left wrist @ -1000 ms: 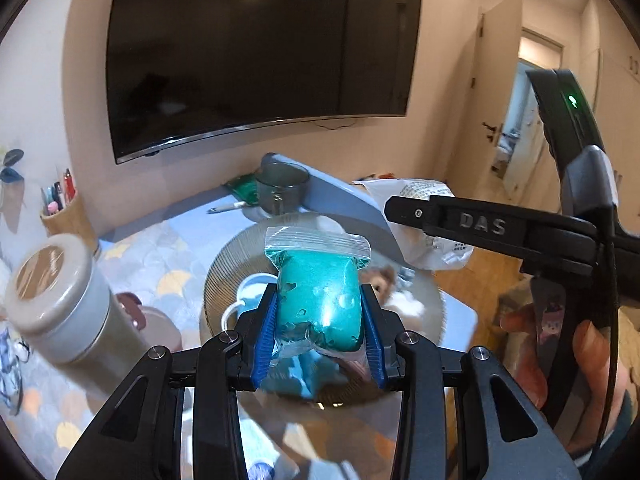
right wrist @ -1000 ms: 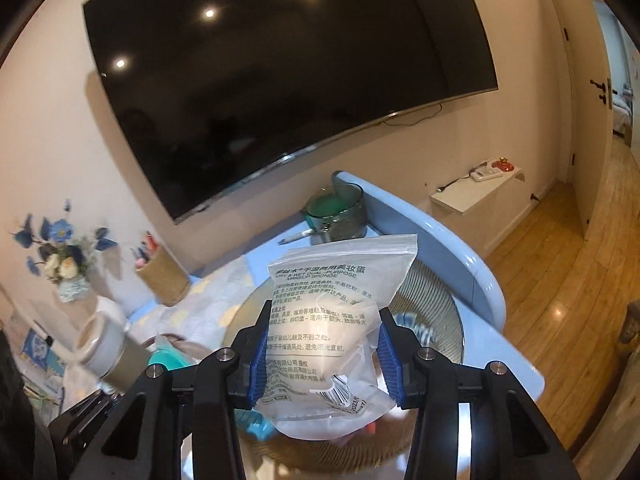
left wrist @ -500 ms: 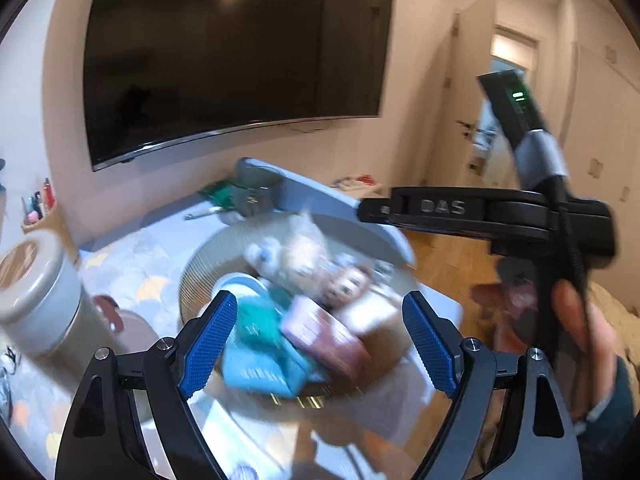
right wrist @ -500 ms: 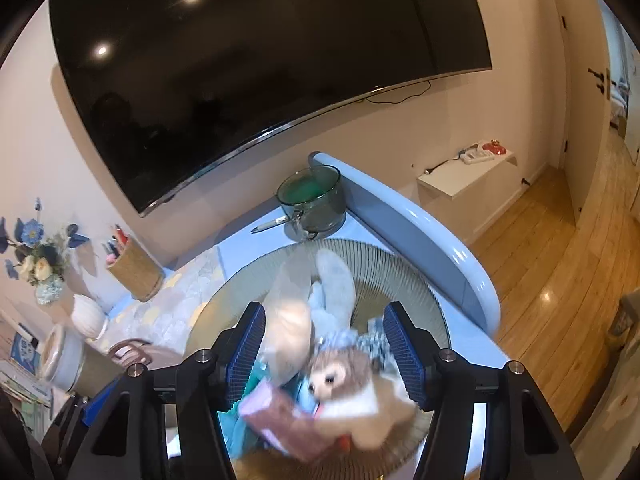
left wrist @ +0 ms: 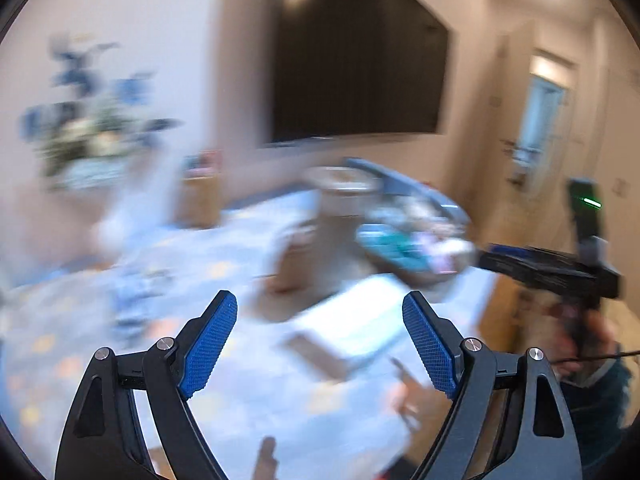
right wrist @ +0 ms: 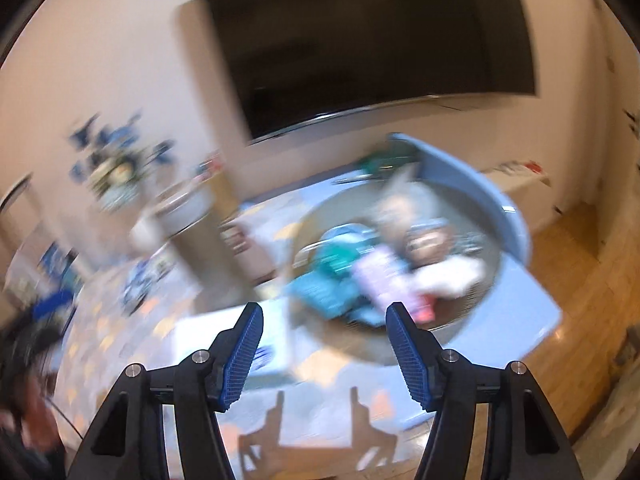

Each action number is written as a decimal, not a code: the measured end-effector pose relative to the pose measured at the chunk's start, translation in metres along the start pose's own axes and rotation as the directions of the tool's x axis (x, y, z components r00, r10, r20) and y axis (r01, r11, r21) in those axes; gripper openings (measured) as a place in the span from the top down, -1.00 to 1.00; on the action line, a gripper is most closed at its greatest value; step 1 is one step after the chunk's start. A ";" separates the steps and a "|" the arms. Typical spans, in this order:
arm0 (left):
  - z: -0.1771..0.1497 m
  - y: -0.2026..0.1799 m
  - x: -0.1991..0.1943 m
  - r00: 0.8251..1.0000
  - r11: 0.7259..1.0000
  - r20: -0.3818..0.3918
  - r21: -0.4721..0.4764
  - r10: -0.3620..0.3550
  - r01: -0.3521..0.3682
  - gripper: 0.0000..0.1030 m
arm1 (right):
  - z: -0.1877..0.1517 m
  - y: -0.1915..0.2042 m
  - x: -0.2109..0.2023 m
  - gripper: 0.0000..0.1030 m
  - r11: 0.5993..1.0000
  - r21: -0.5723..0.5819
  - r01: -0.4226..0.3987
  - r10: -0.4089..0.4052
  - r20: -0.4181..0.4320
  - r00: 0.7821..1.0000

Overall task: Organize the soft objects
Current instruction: 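Move both empty grippers back to the desk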

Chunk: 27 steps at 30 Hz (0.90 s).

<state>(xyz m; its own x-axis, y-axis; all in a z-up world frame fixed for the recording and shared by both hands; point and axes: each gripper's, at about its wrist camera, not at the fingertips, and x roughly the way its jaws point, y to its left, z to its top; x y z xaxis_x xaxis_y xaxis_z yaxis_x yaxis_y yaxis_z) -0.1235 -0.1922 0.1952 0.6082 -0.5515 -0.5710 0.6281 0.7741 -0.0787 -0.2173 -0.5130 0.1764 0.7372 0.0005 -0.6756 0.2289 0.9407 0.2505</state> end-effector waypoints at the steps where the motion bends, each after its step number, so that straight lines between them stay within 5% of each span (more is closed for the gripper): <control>1: 0.000 0.020 -0.008 0.998 0.998 0.003 -0.024 0.061 -0.061 -0.63 | -0.004 0.017 0.001 -0.21 0.999 -0.032 -0.043 0.043 -0.005 0.999; 3: 0.001 0.061 -0.023 0.981 0.978 0.012 -0.080 0.192 -0.191 -0.63 | -0.011 0.057 0.006 -0.23 0.985 -0.116 -0.126 0.124 -0.024 0.992; 6: -0.004 0.112 -0.022 0.926 0.922 -0.078 -0.094 0.369 -0.376 -0.89 | -0.018 0.120 0.020 -0.51 0.957 -0.223 -0.187 0.178 -0.059 0.982; 10: -0.049 0.171 0.027 0.869 0.878 -0.215 -0.087 0.445 -0.471 -0.90 | -0.035 0.200 0.068 -0.64 0.920 -0.259 -0.295 0.259 -0.166 0.952; 12: -0.074 0.196 0.046 0.882 0.884 -0.257 -0.156 0.395 -0.441 -0.86 | -0.047 0.230 0.098 -0.64 0.925 -0.251 -0.286 0.234 -0.216 0.948; 16: -0.097 0.226 0.059 0.913 0.876 -0.222 -0.277 0.343 -0.396 -0.86 | -0.062 0.273 0.157 -0.64 0.927 -0.299 -0.224 0.153 -0.242 0.958; 22: -0.124 0.254 0.085 0.910 0.825 -0.231 -0.388 0.345 -0.411 -0.86 | -0.065 0.290 0.217 -0.64 0.933 -0.314 -0.178 0.108 -0.228 0.968; 23: -0.131 0.257 0.092 0.898 0.810 -0.284 -0.400 0.336 -0.430 -0.85 | -0.068 0.289 0.225 -0.64 0.935 -0.312 -0.169 0.102 -0.220 0.970; 27: -0.130 0.260 0.096 0.894 0.803 -0.305 -0.408 0.328 -0.434 -0.88 | -0.075 0.279 0.247 -0.64 0.954 -0.268 -0.136 0.062 -0.267 0.962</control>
<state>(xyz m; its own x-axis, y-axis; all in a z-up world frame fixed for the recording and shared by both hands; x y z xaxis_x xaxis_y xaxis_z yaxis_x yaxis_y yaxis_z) 0.0351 -0.0031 0.0132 0.6018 -0.1444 -0.7855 0.0423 0.9879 -0.1492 -0.0193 -0.2245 0.0274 0.5535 0.1498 -0.8193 -0.0521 0.9880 0.1454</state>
